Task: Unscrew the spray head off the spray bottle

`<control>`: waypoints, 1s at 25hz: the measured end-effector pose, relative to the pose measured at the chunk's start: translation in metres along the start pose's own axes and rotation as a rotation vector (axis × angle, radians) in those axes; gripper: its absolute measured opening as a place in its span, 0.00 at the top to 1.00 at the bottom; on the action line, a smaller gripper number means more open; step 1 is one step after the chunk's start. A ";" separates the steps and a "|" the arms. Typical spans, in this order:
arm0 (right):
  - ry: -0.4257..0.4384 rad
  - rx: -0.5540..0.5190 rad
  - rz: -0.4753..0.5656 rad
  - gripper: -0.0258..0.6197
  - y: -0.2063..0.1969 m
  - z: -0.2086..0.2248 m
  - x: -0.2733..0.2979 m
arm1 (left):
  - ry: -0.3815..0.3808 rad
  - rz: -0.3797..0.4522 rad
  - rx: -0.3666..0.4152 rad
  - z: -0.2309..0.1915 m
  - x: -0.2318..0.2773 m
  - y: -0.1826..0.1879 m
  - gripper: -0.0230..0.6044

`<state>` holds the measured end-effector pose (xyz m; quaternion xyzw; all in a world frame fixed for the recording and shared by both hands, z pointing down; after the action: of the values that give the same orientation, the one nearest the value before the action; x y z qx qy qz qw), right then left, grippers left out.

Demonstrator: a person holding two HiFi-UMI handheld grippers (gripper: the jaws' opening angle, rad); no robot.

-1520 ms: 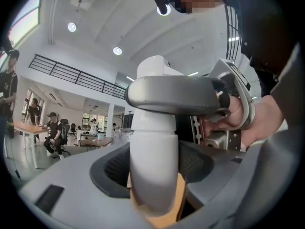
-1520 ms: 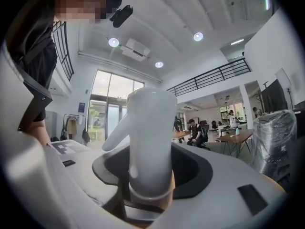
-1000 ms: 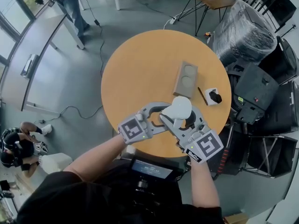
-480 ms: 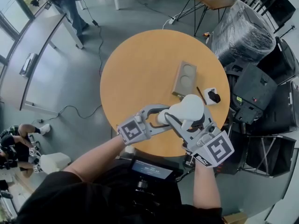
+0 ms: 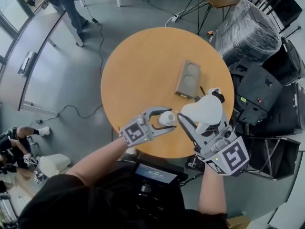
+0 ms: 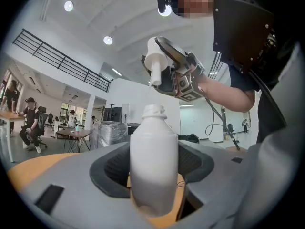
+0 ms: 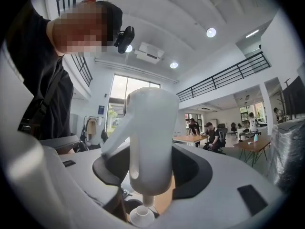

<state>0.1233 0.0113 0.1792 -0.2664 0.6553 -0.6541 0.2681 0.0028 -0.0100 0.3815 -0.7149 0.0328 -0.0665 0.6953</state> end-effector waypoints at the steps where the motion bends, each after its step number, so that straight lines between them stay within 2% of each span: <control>1: -0.006 -0.003 0.000 0.57 0.000 0.001 -0.001 | -0.001 -0.003 0.003 0.001 0.000 -0.006 0.47; 6: -0.032 -0.003 -0.012 0.57 0.002 0.006 -0.006 | 0.002 -0.012 -0.009 0.004 -0.001 -0.022 0.47; 10: -0.065 0.024 -0.089 0.57 -0.021 0.015 -0.006 | 0.016 0.001 -0.013 0.001 -0.003 -0.026 0.47; 18: -0.101 0.141 -0.302 0.57 -0.109 0.036 -0.004 | 0.049 0.011 -0.054 -0.012 -0.002 -0.050 0.47; 25: -0.104 0.255 -0.470 0.57 -0.200 0.054 -0.003 | 0.053 0.006 -0.016 -0.026 0.004 -0.086 0.47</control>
<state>0.1633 -0.0259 0.3787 -0.4085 0.4730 -0.7610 0.1738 -0.0010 -0.0332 0.4681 -0.7184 0.0541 -0.0829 0.6886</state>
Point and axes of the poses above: the fingertips, and each gripper's own axes: x forward along the fingers, z to its right, y out of its top, the point moved 8 cm from there along -x, backward along the fingers
